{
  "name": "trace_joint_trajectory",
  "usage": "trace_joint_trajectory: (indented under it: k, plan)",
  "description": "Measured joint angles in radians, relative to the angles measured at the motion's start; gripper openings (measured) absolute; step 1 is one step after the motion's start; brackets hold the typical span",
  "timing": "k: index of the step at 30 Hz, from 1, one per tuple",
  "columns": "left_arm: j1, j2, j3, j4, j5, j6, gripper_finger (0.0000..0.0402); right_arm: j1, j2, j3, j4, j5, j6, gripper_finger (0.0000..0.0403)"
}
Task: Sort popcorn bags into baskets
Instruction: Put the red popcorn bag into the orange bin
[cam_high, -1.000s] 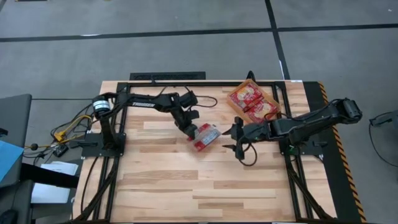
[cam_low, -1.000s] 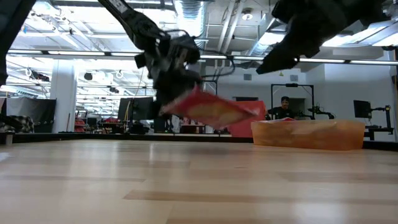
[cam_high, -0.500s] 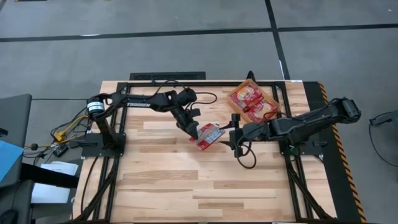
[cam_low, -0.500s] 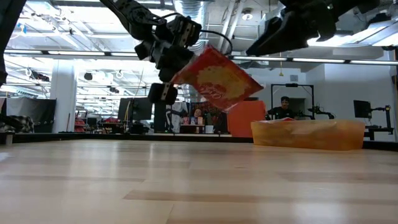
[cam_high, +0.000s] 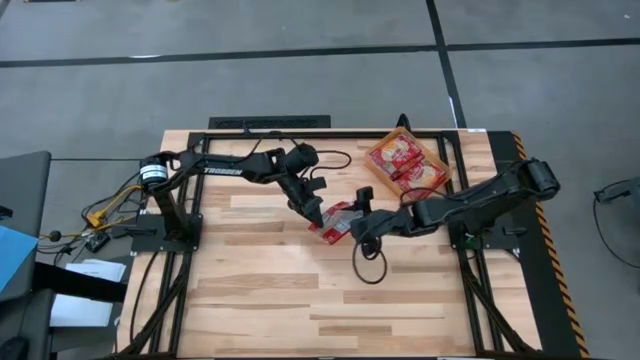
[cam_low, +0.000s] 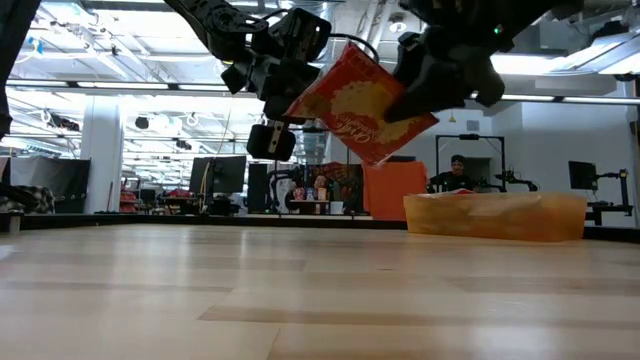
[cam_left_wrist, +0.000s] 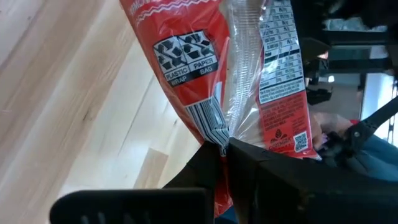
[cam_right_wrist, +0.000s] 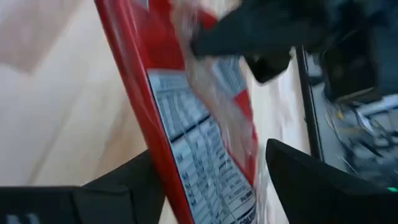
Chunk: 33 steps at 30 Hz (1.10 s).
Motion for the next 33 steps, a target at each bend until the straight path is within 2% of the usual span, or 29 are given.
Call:
trace_joint_trajectory:
  k: [4, 8, 11, 12, 17, 21, 25, 30, 33]
  plan:
    - [-0.006, 0.000, 0.000, -0.002, -0.007, 0.003, 0.0005, 0.015, 0.056, 0.064, -0.088, 0.047, -0.001, 0.0233]
    - [-0.007, 0.000, 0.000, 0.020, -0.011, -0.009, 0.0021, 0.032, 0.089, 0.112, -0.167, 0.043, -0.002, 0.0131]
    - [-0.007, 0.000, 0.000, 0.044, -0.010, -0.024, 0.0046, 0.048, 0.099, 0.119, -0.189, 0.044, 0.024, 0.0042]
    - [-0.007, 0.000, 0.000, 0.055, -0.009, -0.025, 0.0056, 0.053, 0.095, 0.120, -0.199, 0.042, 0.045, 0.0026]
    - [0.026, -0.001, 0.000, 0.125, 0.043, -0.032, 0.0109, 0.057, 0.064, 0.124, -0.266, 0.011, 0.238, 0.0031]
    - [0.073, -0.001, 0.000, 0.183, 0.037, -0.033, 0.0139, 0.056, 0.018, 0.076, -0.300, -0.051, 0.405, 0.0018]
    - [0.124, -0.003, 0.002, 0.244, 0.014, -0.038, 0.0160, 0.053, -0.044, -0.002, -0.284, -0.074, 0.698, 0.0023]
    - [0.172, -0.003, 0.002, 0.397, 0.010, -0.083, 0.0169, 0.026, -0.176, -0.150, -0.210, 0.007, 1.098, 0.0019]
    - [0.191, -0.003, 0.002, 0.474, 0.001, -0.118, 0.0169, -0.004, -0.290, -0.245, -0.171, 0.100, 1.324, 0.0019]
